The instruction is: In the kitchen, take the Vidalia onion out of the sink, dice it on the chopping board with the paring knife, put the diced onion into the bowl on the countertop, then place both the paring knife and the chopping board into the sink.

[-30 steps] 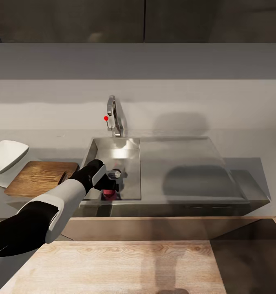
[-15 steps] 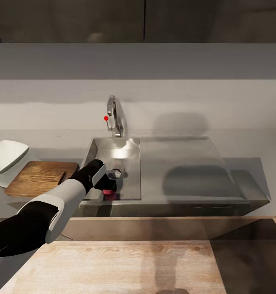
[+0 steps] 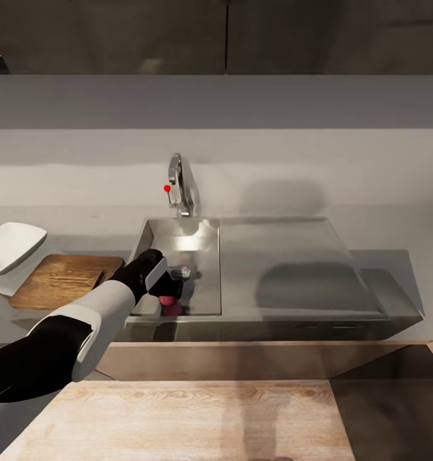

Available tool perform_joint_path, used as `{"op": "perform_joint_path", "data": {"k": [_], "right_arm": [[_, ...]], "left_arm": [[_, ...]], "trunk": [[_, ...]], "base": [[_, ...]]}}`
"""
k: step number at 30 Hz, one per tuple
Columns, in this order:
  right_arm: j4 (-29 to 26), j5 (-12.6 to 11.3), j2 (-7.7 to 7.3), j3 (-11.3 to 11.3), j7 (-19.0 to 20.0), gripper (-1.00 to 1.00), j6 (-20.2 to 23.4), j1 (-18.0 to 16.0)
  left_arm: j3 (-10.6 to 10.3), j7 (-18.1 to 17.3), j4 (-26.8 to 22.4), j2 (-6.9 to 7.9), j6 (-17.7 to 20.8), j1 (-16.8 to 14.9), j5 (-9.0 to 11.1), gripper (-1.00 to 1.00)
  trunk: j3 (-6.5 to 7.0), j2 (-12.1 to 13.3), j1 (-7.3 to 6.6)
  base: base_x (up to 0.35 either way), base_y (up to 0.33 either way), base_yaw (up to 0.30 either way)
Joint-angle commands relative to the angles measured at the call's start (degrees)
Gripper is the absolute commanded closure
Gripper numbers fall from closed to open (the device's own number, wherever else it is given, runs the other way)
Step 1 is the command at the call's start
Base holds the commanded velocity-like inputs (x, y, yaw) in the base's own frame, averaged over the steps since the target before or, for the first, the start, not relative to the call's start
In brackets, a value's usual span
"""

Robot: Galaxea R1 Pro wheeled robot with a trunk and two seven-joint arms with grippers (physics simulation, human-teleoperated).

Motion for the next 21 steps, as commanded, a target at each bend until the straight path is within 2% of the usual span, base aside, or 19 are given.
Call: {"op": "perform_joint_path", "data": {"k": [1,6,21], "right_arm": [[-0.11,-0.46,-0.07,0.47,-0.34,-1.00,-0.07,0.03],[-0.11,-0.47,-0.07,0.47,-0.32,-1.00,-0.07,0.01],[-0.03,-0.46,-0.07,0.47,-0.35,-1.00,-0.07,0.02]], "left_arm": [[-0.42,0.30,-0.35,0.04,0.18,-0.04,0.59,1.00],[-0.48,0.30,-3.92,0.05,0.41,-0.04,0.70,1.00],[-0.58,0.30,-19.29,0.26,0.87,0.25,0.83,1.00]], "trunk": [[0.01,-0.09,0.04],[0.46,-0.09,0.04],[1.82,-0.09,0.04]], "base": [[0.000,0.000,0.000],[0.000,0.000,0.000],[0.000,0.000,0.000]]}}
